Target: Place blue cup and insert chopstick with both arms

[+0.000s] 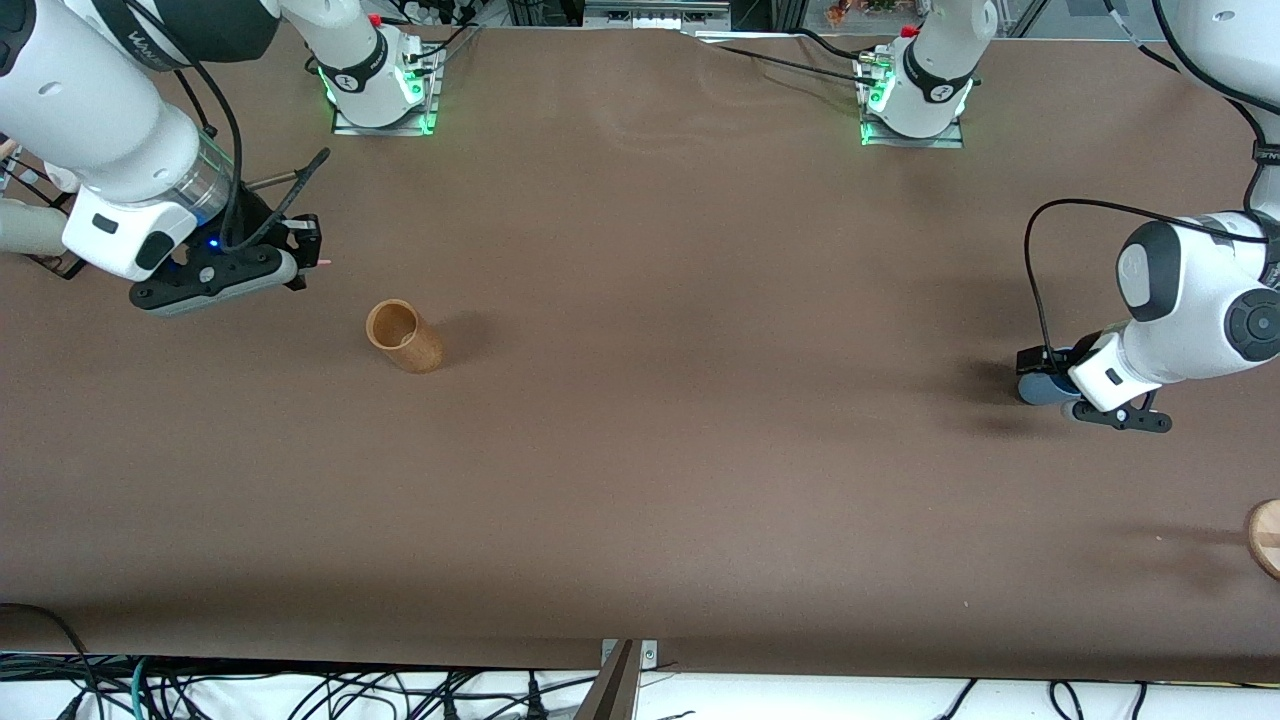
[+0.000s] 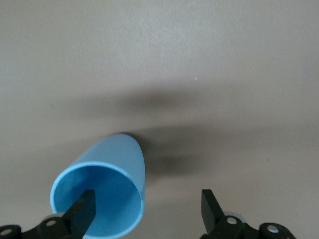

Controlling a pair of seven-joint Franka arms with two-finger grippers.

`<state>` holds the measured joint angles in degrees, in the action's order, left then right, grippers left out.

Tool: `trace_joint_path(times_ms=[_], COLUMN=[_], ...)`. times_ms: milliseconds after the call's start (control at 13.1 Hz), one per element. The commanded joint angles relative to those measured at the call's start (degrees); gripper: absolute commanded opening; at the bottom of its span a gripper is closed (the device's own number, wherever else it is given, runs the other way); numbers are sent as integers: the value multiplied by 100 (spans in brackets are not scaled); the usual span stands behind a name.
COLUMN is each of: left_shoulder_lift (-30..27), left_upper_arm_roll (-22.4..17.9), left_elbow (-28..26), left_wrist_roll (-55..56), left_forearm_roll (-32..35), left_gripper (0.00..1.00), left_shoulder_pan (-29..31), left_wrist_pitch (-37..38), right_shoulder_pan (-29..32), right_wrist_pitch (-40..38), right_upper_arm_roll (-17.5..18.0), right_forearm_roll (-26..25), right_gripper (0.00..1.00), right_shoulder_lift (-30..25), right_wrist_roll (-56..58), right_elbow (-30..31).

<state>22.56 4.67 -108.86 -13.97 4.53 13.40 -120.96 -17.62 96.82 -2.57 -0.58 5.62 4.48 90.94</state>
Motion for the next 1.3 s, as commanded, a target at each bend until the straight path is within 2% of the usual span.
trace_joint_path(times_ms=[0,306,765,842,995,1224], left_shoulder_lift=[-173,46,486,469,434,364], left_upper_arm_roll=[25,-28,-133,-133,-133,-125], left_elbow=[-92,-197,-364,-356,-268,-31], left_wrist_roll=[-132,-132,-141,-141,-97,-44], left_forearm_roll=[39,39,48,48,39,22], left_gripper=[94,94,93,79,40,4], left_shoulder_pan=[49,49,49,49,14,5], left_wrist_pitch=[178,73,-700,-631,-386,168], right_shoulder_pan=[-5,-5,-14,-14,-14,-31], right_wrist_pitch=[-155,-340,-199,-190,-199,-199], right_upper_arm_roll=[-33,-86,-50,-50,-50,-15], right_forearm_roll=[-65,-21,-30,-30,-47,-82], right_gripper=[0,0,0,0,0,0], right_shoulder_lift=[-87,-202,-70,-70,-70,-44], right_wrist_roll=[35,27,-44,-44,-35,-44], right_elbow=[-59,-68,-24,2,3,3])
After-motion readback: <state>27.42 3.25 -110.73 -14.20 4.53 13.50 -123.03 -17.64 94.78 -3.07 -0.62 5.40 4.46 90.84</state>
